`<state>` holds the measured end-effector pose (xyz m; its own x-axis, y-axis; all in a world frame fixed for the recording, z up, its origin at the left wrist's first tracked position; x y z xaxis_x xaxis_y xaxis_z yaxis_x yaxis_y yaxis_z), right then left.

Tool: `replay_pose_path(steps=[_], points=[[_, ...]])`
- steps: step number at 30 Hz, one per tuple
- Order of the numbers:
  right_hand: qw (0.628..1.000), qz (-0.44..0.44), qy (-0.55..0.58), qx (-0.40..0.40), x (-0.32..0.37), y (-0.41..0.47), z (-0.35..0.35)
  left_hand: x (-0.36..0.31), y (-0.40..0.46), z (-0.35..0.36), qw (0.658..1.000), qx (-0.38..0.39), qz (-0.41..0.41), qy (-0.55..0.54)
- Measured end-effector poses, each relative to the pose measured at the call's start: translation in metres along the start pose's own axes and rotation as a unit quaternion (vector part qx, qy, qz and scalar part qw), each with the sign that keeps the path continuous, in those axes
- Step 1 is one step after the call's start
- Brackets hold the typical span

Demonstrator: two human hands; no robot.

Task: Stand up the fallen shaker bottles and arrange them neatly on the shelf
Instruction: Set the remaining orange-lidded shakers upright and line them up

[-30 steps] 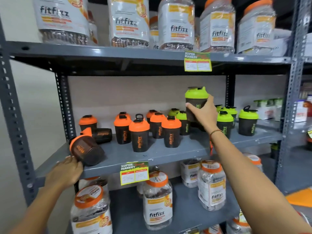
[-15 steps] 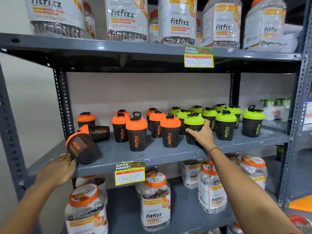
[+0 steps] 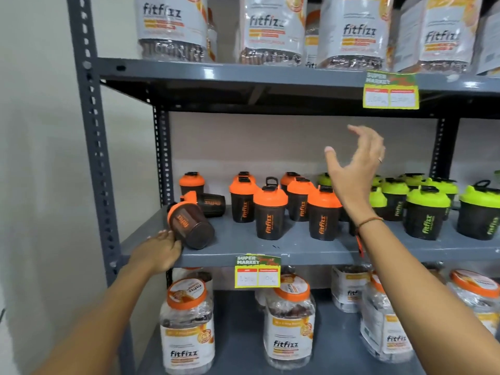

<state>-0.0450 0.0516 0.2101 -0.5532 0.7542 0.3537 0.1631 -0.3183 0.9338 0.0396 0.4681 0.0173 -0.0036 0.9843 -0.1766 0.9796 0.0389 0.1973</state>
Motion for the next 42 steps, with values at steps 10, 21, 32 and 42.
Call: replay_pose_path(steps=[10, 21, 32, 42], points=[[0.917, -0.135, -0.048, 0.372, 0.142, -0.061, 0.203, 0.005, 0.003, 0.000, 1.000, 0.018, -0.005, -0.023], [0.670, -0.170, -0.212, 0.691, 0.118, -0.129, 0.370, 0.010, 0.008, 0.004, 1.000, -0.029, 0.007, 0.002], [0.586, -0.212, -0.258, 0.738, 0.112, -0.155, 0.417, 0.012, 0.010, 0.005, 0.998, -0.055, 0.014, 0.027], [0.758, 0.073, 0.113, 0.638, 0.109, -0.114, 0.405, 0.011, 0.007, 0.004, 0.998, -0.048, 0.012, 0.028]])
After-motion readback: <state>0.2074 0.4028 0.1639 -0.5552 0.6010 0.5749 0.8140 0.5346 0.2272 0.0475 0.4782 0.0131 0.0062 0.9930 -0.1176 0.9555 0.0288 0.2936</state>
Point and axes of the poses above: each hand's wrist, its own y-axis towards the middle knuckle, its own z-axis out of the palm, x = y × z, the point moved 9 cm from there along y, towards the middle knuckle, and after that the axes turned 2 degrees about x, right-handed, at the moved point
